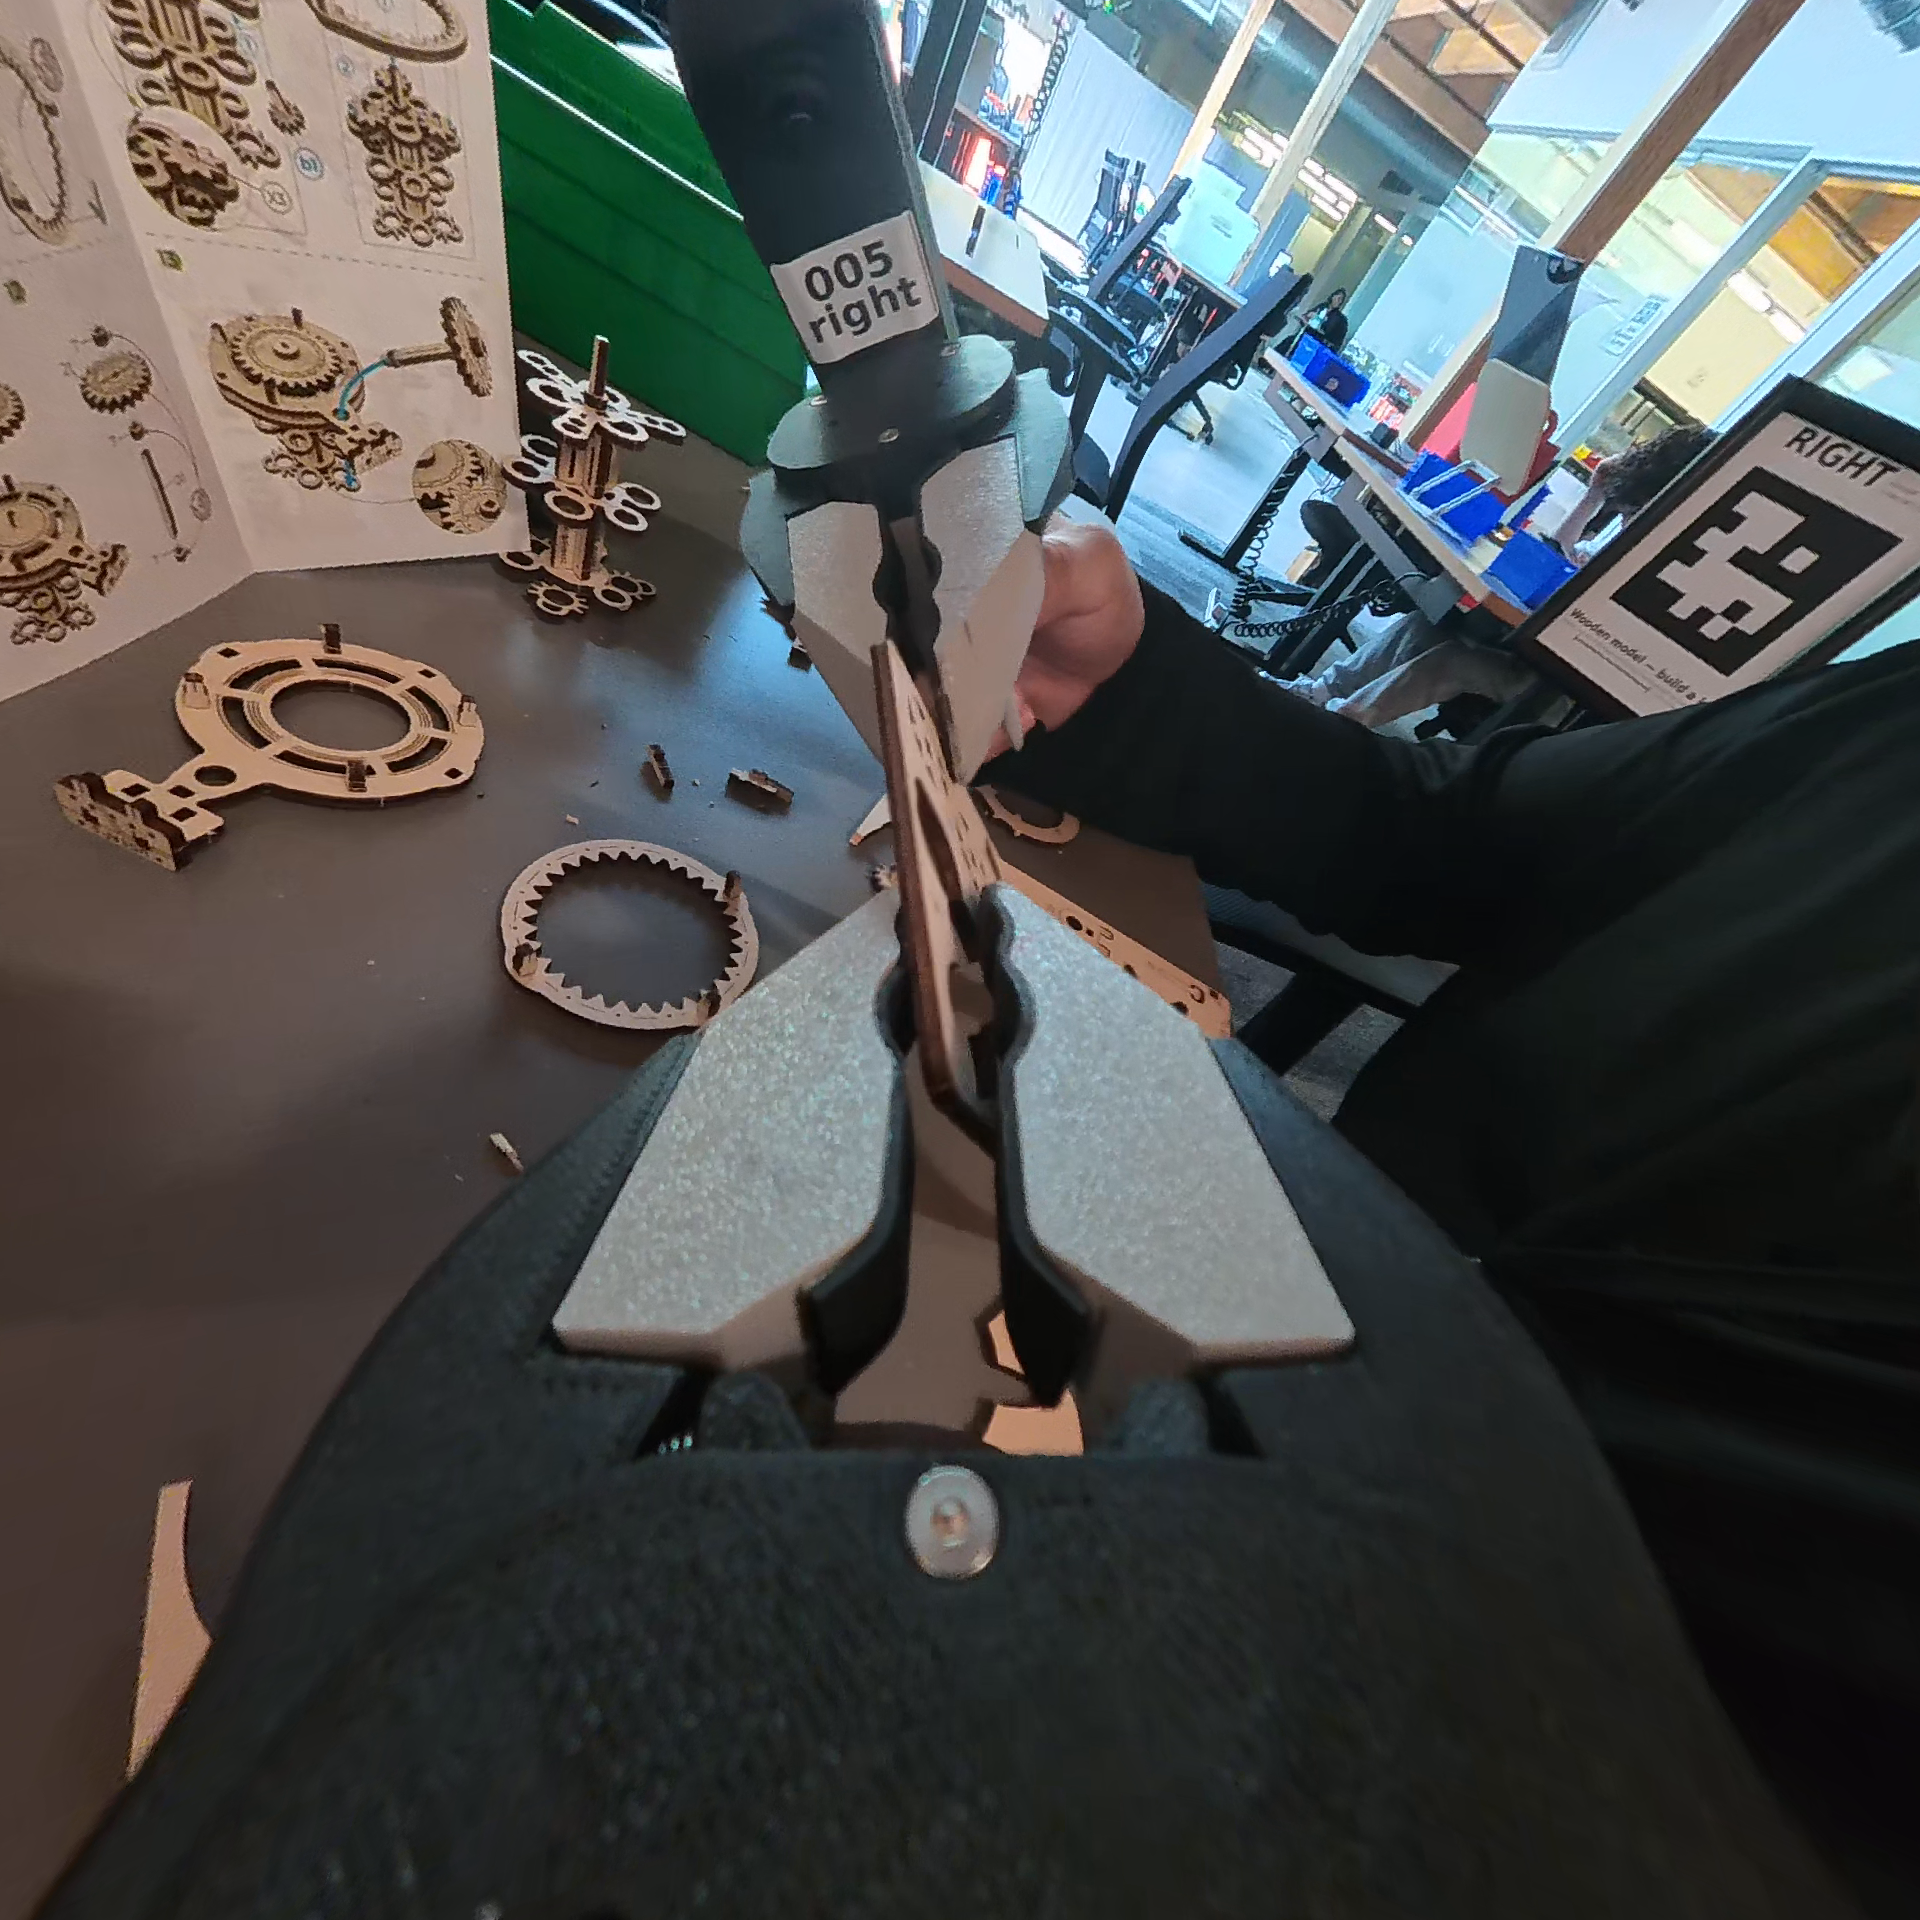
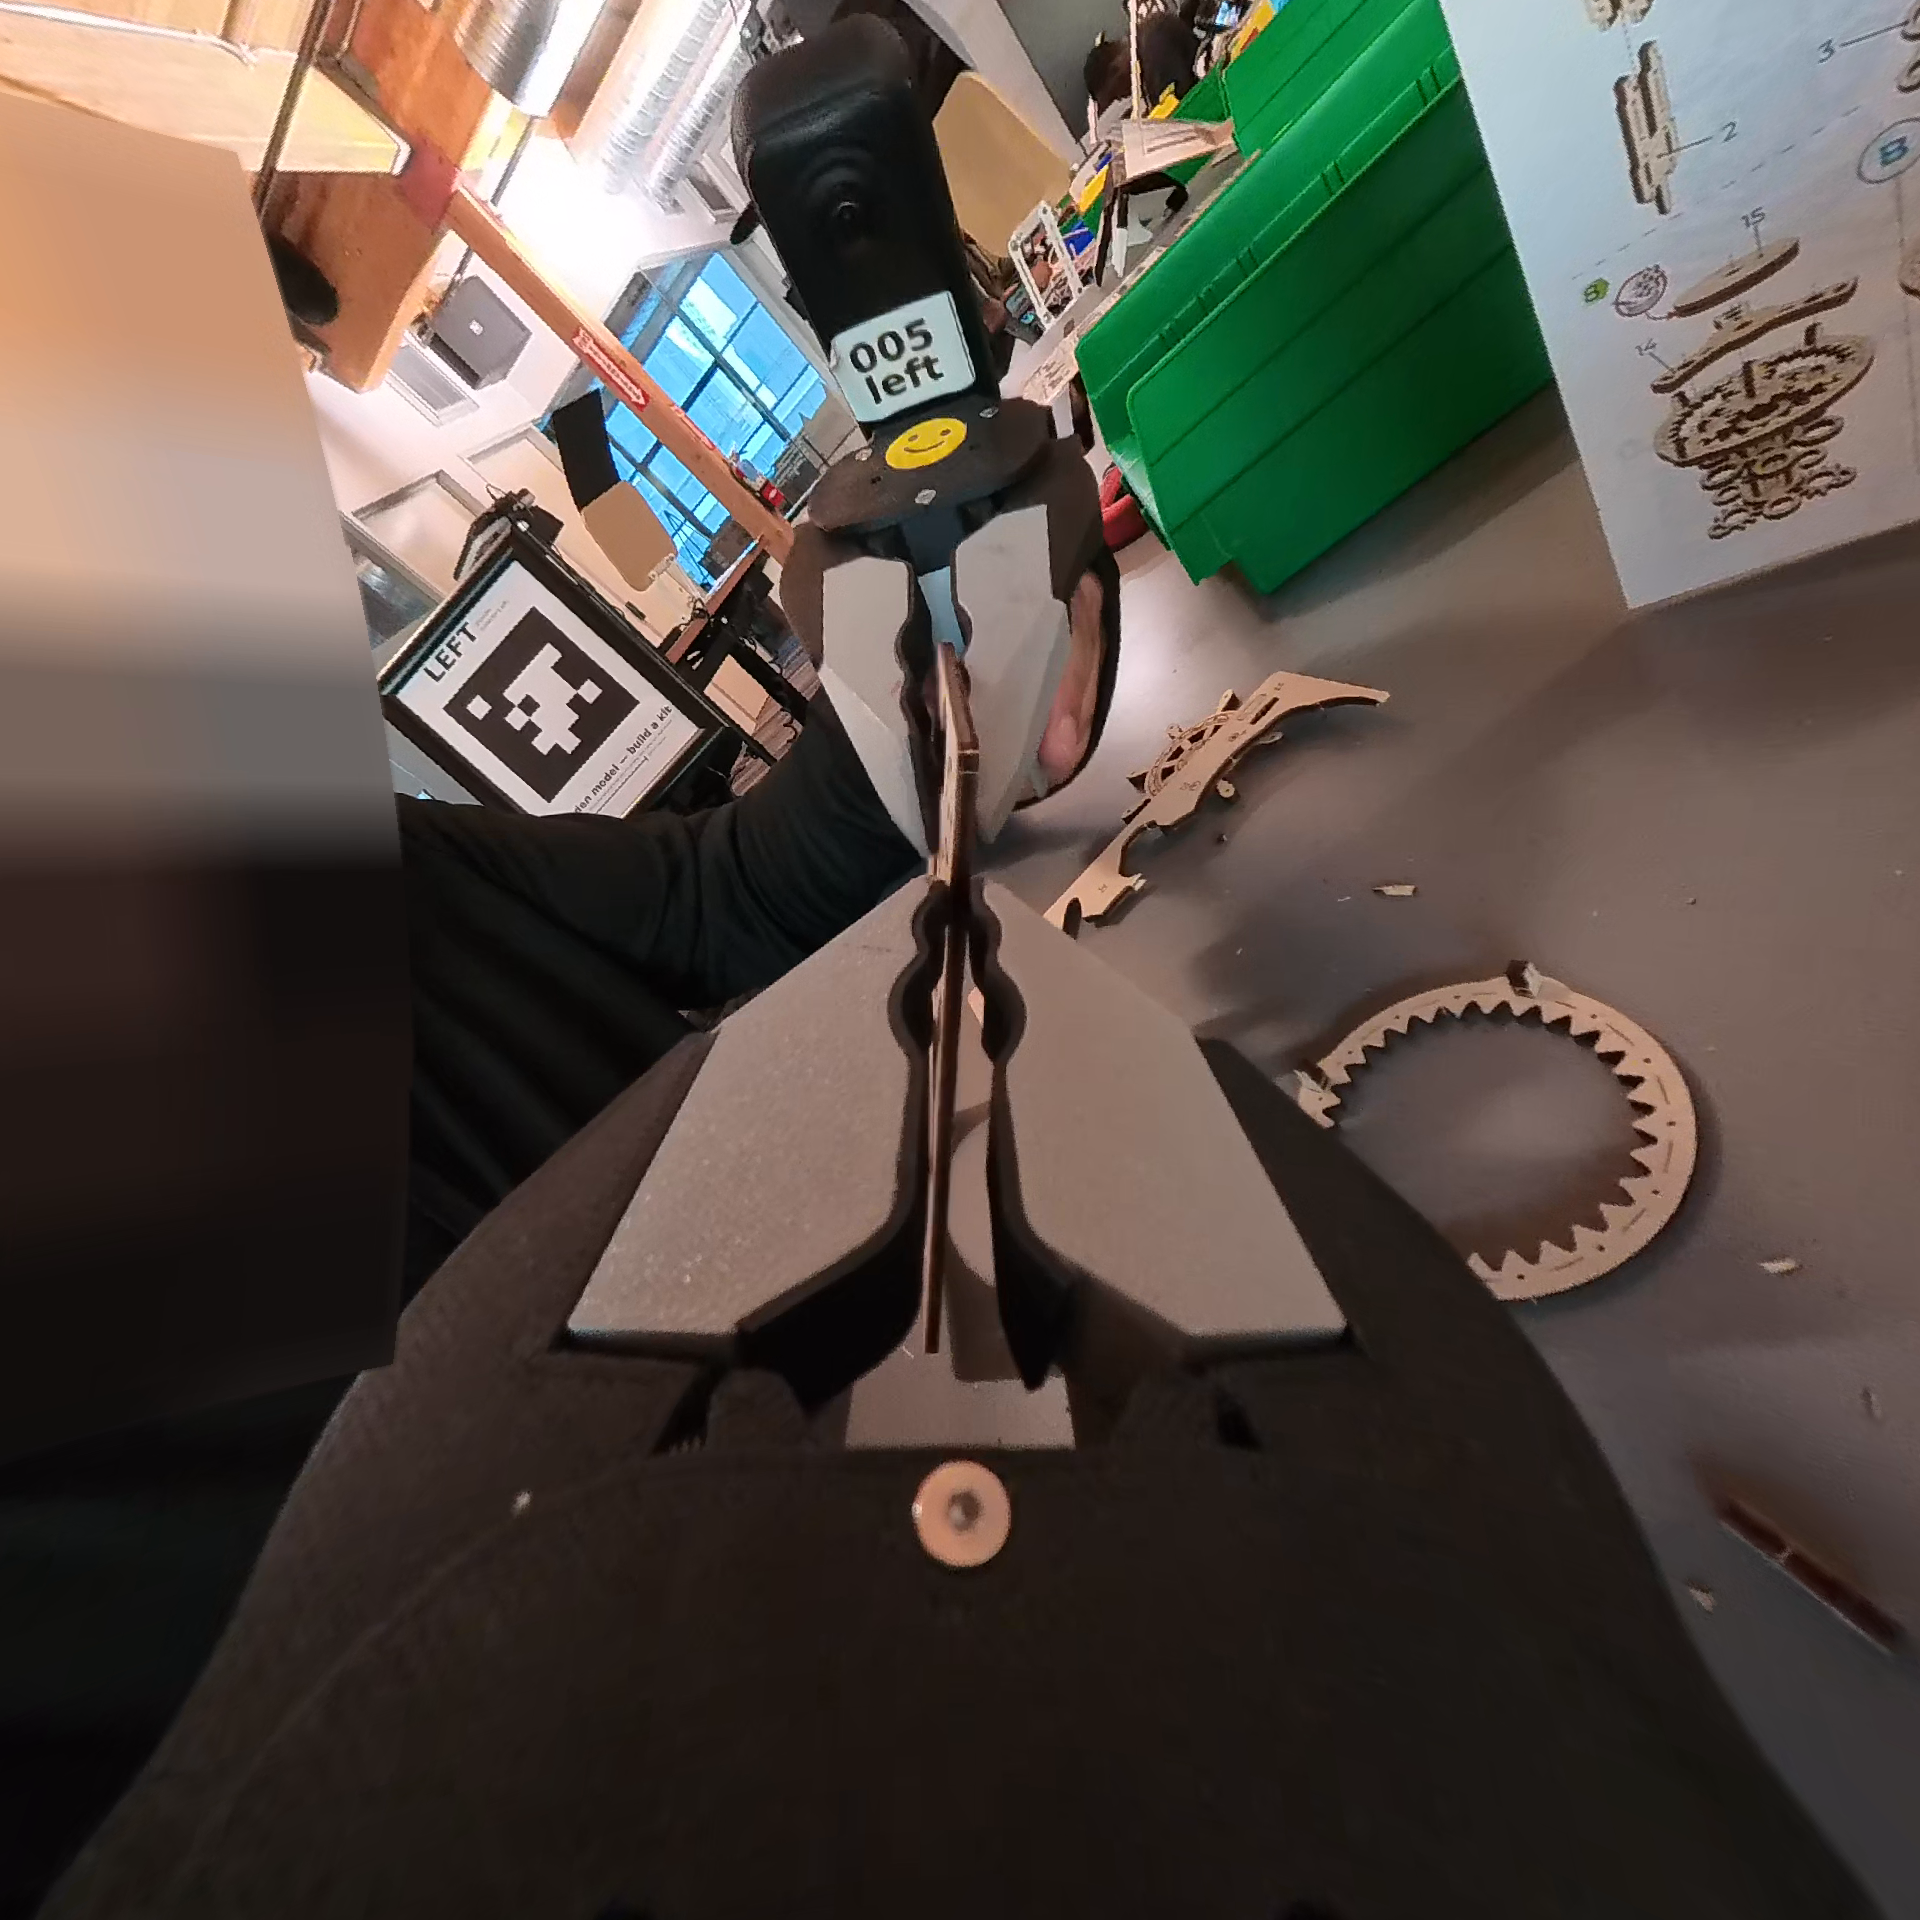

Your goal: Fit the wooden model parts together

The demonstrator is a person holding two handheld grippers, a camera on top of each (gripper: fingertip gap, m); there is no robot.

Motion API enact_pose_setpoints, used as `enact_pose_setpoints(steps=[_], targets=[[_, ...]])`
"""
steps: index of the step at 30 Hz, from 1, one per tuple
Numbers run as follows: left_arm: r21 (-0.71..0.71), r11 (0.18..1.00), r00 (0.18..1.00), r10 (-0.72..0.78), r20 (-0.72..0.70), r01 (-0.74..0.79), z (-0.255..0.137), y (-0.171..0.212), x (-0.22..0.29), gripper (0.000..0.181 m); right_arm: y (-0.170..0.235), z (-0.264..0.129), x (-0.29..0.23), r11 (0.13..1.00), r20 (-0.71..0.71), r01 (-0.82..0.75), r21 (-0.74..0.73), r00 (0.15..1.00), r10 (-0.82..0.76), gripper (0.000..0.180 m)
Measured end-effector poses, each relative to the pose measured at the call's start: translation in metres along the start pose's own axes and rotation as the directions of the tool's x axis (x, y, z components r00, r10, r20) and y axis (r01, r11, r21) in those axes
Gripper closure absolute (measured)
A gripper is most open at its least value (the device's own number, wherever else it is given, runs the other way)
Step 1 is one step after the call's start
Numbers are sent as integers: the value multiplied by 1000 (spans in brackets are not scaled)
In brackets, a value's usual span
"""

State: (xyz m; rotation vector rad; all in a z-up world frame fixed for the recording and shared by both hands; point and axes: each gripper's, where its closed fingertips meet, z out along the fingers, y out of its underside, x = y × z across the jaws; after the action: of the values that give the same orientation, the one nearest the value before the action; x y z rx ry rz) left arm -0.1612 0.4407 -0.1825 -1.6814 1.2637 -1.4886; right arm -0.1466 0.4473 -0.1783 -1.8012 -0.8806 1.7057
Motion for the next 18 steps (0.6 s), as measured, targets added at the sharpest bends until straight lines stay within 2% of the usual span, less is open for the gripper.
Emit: enact_pose_setpoints(steps=[6, 8, 11, 18], targets=[[26, 1000, 1000, 7, -3, -7, 0, -4, 1, 177, -6, -1, 1, 999, -1, -7, 39, 1000, 7, 178], [29, 1000, 1000, -4, -11, 4, 0, -5, 1, 178, -10, -2, 4, 998, -18, -7, 69, 1000, 8, 167], [27, 1000, 1000, -15, -4, 15, 1, -4, 0, 177, -14, 0, 1, 996, -6, 10, 93, 1000, -9, 179], [34, 999, 998, 6, 56, -8, 0, -6, -7, 168, -6, 9, 5, 998, -37, 22, 54, 999, -20, 178]])
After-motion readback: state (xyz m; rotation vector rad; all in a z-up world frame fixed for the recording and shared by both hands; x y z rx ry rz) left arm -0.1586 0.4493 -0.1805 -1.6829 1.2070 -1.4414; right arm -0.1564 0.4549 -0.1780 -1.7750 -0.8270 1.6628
